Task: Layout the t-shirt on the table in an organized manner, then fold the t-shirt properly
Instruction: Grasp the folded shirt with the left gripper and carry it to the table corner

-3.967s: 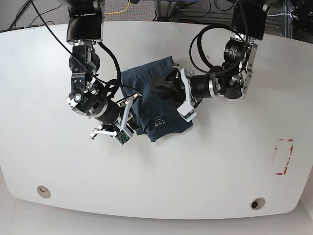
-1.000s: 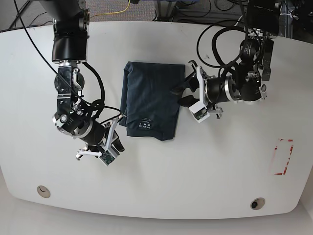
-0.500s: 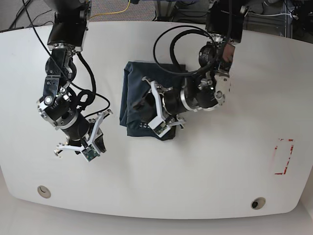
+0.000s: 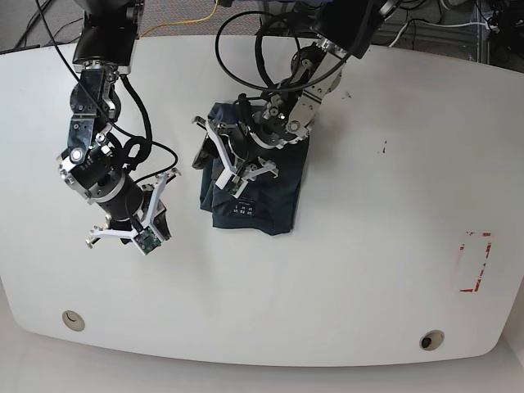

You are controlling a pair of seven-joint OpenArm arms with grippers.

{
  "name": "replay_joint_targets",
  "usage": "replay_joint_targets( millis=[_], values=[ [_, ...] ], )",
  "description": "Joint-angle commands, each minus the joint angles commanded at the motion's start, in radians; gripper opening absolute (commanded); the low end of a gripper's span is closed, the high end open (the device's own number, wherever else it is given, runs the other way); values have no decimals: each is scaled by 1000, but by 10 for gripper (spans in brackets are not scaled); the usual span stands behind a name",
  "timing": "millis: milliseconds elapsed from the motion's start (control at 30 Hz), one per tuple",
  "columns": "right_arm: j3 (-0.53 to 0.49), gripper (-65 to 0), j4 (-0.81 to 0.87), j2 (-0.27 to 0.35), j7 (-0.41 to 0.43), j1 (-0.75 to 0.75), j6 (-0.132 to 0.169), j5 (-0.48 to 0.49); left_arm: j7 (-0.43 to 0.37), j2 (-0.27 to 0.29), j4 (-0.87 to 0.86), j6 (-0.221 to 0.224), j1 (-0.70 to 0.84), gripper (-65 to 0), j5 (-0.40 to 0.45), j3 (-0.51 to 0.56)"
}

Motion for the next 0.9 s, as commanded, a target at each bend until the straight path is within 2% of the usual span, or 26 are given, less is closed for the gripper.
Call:
replay_joint_targets(
  millis=[133, 233, 400, 533, 667, 767, 800, 900],
  values=[
    [18, -556, 0, -3, 0, -8, 0, 0, -41, -28, -41, 75, 0, -411, -3, 8],
    [20, -556, 0, -3, 0, -9, 0, 0, -40, -63, -44, 91, 2, -411, -6, 6],
    [20, -556, 0, -2, 0, -9, 0, 0, -40, -135, -23, 91, 48, -411, -9, -35],
    [21, -556, 9, -2, 0, -17, 0, 0, -32, -210, 81, 87, 132, -411, -9, -109],
    [20, -556, 23, -2, 0, -25, 0, 0, 32, -305, 210, 86, 201, -411, -9, -166],
    [20, -556, 31, -2, 0, -35, 0, 0, 77, -371, 318, 84, 272, -411, -49, -233],
    [18, -556, 35, -2, 0, -44, 0, 0, 89, -410, 362, 80, 301, -411, -83, -273],
    [17, -556, 46, -3, 0, -51, 0, 2, 107, -493, 417, 35, 348, -411, -155, -356]
  ],
)
